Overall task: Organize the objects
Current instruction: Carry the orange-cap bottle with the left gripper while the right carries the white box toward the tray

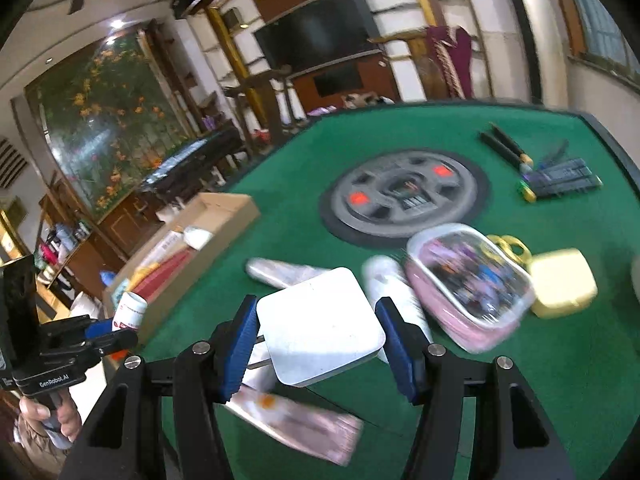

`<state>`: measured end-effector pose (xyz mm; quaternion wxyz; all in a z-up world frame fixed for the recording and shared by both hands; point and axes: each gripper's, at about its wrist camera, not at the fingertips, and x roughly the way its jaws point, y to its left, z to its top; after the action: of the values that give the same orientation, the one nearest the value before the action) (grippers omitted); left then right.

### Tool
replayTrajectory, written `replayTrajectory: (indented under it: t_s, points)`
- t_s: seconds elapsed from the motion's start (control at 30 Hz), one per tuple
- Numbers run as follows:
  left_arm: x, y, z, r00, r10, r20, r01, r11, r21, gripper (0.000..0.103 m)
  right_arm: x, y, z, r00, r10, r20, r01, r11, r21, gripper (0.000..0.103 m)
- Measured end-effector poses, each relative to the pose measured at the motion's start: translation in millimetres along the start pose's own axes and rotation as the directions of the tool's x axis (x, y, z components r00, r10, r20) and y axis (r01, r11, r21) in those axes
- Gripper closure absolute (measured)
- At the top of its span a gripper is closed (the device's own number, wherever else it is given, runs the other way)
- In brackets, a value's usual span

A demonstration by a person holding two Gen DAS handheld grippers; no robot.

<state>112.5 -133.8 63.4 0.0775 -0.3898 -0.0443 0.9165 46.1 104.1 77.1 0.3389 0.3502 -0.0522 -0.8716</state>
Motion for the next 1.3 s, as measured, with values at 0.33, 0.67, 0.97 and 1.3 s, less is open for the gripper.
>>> replayTrajectory:
  t_s: [0.33,0.67,0.97,1.3]
  points:
    - [-13,24,-16,0.999,0.043,0.013,-0.042,0.997,-0.061,0.077,18,26,-13,0.998,0.052,-0.034,-0.053,0.998,-0.037,0.039]
    - [-16,28,-9,0.983,0.179,0.043,-0.178,0.984,-0.026,0.077,16,36,-15,0.997,0.079,-0.020,-0.079,0.996,-0.037,0.039]
    - [-21,28,-9,0.966,0.247,0.070,-0.248,0.969,-0.007,0.077,18,39,-18,0.996,0.082,-0.025,-0.083,0.996,-0.040,0.039]
    - [-31,49,-8,0.972,0.221,0.079,-0.216,0.974,-0.065,0.077,25,49,-19,0.997,0.069,-0.044,-0.073,0.994,-0.078,0.039]
